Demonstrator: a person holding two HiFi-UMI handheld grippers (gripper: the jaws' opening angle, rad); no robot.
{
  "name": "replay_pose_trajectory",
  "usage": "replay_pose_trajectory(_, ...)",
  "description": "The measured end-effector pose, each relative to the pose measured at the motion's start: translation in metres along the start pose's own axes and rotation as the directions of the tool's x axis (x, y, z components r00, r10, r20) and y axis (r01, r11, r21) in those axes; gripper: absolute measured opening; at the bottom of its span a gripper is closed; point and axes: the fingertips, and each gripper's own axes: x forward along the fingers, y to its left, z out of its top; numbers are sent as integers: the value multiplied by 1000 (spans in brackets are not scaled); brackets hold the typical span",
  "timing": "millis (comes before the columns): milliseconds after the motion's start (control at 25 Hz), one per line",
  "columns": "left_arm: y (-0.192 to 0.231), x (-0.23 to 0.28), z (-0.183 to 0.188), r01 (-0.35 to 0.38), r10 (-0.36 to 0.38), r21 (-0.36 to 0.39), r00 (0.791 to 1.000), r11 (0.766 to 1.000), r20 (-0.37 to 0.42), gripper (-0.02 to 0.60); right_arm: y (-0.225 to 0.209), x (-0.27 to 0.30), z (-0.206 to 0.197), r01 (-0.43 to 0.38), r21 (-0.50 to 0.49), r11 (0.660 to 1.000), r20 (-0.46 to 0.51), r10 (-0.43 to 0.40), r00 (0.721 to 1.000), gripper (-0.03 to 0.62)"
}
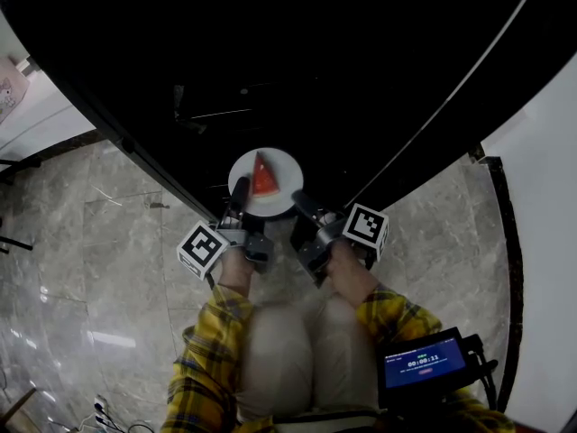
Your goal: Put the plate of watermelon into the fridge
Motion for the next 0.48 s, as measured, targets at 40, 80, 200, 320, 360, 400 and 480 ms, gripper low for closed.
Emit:
replay_pose_trajectory(40,3,0,2,-2,2,0,1000,1000,-5,138,-1,2,-1,-3,10,1000,3,3,1000,3)
replay_pose_trajectory(80,4,0,3,-3,3,1,1000,1000,-10,138,-1,3,-1,-10,16,1000,5,10,1000,4)
replay_pose_trajectory(200,0,0,1,7,-6,7,1000,1000,-29,146,1,1,3,-36,8,999,22,36,999,6)
replay_pose_trajectory(320,3,-3,2,-2,2,-5,999,1000,-35,149,0,0,13,-46,7,999,71,46,996,6)
replay_pose_trajectory(360,6,-5,2,-15,14,-6,999,1000,-37,161,-1,-1,16,-45,8,999,90,44,995,6)
replay_pose_trajectory(400,11,-9,2,-30,30,6,999,1000,-40,163,-3,-1,19,-43,7,999,109,42,993,5)
replay_pose_trajectory(480,17,-16,-2,-59,63,64,996,996,-58,134,-4,-1,22,-42,-8,999,141,43,989,5)
